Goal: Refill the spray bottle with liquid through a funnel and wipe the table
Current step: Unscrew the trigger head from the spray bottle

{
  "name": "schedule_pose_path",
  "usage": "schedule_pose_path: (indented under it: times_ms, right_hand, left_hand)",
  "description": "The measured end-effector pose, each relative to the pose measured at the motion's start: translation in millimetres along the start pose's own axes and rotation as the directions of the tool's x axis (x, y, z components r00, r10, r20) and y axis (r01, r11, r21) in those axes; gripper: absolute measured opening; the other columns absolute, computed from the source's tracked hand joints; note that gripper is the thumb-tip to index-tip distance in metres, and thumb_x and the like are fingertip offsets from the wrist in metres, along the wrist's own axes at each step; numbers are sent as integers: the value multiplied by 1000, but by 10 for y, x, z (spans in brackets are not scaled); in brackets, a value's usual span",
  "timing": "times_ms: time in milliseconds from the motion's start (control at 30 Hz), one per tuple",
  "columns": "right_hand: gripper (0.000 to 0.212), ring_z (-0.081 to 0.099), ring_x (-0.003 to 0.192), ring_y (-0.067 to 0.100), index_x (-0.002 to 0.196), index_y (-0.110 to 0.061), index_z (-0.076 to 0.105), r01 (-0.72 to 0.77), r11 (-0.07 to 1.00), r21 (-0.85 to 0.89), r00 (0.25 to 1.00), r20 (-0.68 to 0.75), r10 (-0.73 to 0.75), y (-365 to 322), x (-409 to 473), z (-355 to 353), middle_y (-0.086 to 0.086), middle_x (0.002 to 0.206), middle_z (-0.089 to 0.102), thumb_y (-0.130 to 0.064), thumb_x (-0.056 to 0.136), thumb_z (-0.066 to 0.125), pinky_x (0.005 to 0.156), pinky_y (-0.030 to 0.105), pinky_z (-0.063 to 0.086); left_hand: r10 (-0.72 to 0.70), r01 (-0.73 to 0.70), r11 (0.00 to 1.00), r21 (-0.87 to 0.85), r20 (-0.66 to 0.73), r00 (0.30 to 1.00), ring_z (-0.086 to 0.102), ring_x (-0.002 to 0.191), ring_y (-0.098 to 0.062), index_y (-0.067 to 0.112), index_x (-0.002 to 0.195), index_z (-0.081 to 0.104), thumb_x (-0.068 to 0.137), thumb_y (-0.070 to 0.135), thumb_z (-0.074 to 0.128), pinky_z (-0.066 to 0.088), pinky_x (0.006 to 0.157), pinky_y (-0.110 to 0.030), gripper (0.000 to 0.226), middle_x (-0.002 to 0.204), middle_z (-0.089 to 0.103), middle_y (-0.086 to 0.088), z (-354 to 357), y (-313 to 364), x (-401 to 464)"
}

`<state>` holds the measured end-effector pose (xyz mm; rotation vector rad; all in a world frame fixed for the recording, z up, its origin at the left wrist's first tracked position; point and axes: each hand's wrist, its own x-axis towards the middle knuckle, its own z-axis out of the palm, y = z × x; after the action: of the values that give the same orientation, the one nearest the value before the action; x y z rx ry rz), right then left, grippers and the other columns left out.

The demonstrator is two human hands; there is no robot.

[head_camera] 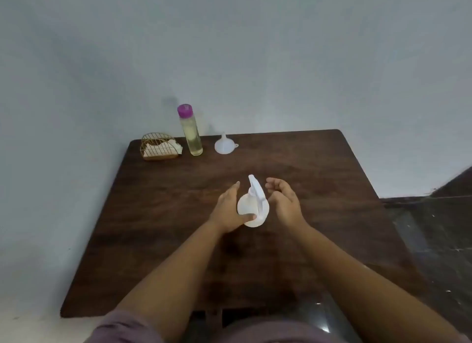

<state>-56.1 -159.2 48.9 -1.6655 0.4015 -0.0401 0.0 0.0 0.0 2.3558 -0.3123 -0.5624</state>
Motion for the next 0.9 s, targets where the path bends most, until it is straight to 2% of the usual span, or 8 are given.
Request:
schedule_pose_path:
  times_ms: [133, 200, 267, 333, 567, 667, 767, 900]
  right_hand:
    - [71, 49, 120, 10, 144, -17, 35, 88, 955, -283, 996, 9, -89, -57, 32, 139, -5, 130, 52, -32, 83, 69, 96, 25, 43]
    - [75, 49, 122, 13, 143, -15, 37, 94, 878, -469, 996, 52, -79, -57, 123, 195, -3, 134, 51, -40, 80, 71, 93, 24, 40]
    - [43, 61, 102, 17, 118, -13, 58, 173, 818, -548, 985, 82, -154, -18, 229, 242, 1, 112, 64, -31, 81, 70, 80, 24, 45]
    - [16, 62, 79, 16, 91, -10, 63, 241, 773, -587, 968, 93, -231, 11, 265, 265, 2, 85, 65, -23, 83, 66, 68, 28, 46]
    - [14, 61, 74, 18, 85, -5, 67, 308, 770, -559, 940, 52, -338, 96, 308, 206, 5, 80, 67, -14, 77, 73, 65, 28, 50]
    - [15, 63, 75, 10, 89, -10, 71, 329, 818, -471, 931, 18, -364, 112, 297, 171, -1, 82, 69, -11, 75, 77, 66, 19, 50]
    - [22, 64, 80, -1, 94, -14, 72, 334, 857, -392, 941, 187, -282, 97, 408, 35, -9, 85, 70, -10, 73, 80, 67, 8, 47]
    - [34, 64, 88, 1, 108, -14, 71, 258, 880, -400, 928, 357, -110, 79, 652, -223, -4, 98, 72, -8, 75, 79, 73, 14, 49]
  left_hand:
    - [25, -50, 979, -197, -130, 991, 50, 128, -18, 19, 143, 43, 67, 60, 68, 45, 103, -41, 90, 142, 52, 4, 119, 87, 46]
    - [46, -84, 971, -225, -169, 985, 59, 116, -18, 17, 132, 54, 79, 42, 67, 47, 93, -32, 60, 127, 63, 3, 146, 141, 62]
    - [94, -138, 967, -213, -205, 974, 63, 106, -19, 15, 119, 61, 90, 24, 63, 47, 84, -29, 30, 114, 68, 1, 155, 155, 80]
    - [101, -149, 962, -229, -208, 973, 64, 103, -19, 15, 114, 64, 92, 20, 60, 49, 86, -32, 22, 110, 70, 1, 182, 132, 90]
    - [187, -213, 963, -164, -162, 969, 63, 104, -17, 19, 123, 59, 92, 32, 58, 44, 84, -27, 34, 115, 69, 2, 169, 71, 176]
    - [187, -205, 970, -133, -137, 973, 64, 105, -18, 20, 126, 57, 92, 31, 59, 48, 87, -31, 35, 114, 70, 1, 154, 77, 198]
    - [192, -208, 968, -141, -122, 974, 63, 106, -18, 22, 128, 56, 92, 35, 62, 49, 91, -34, 39, 114, 69, 2, 147, 34, 207]
    - [178, -185, 980, -77, -82, 981, 61, 108, -20, 21, 128, 56, 90, 46, 62, 49, 93, -38, 46, 118, 68, 0, 134, 41, 258]
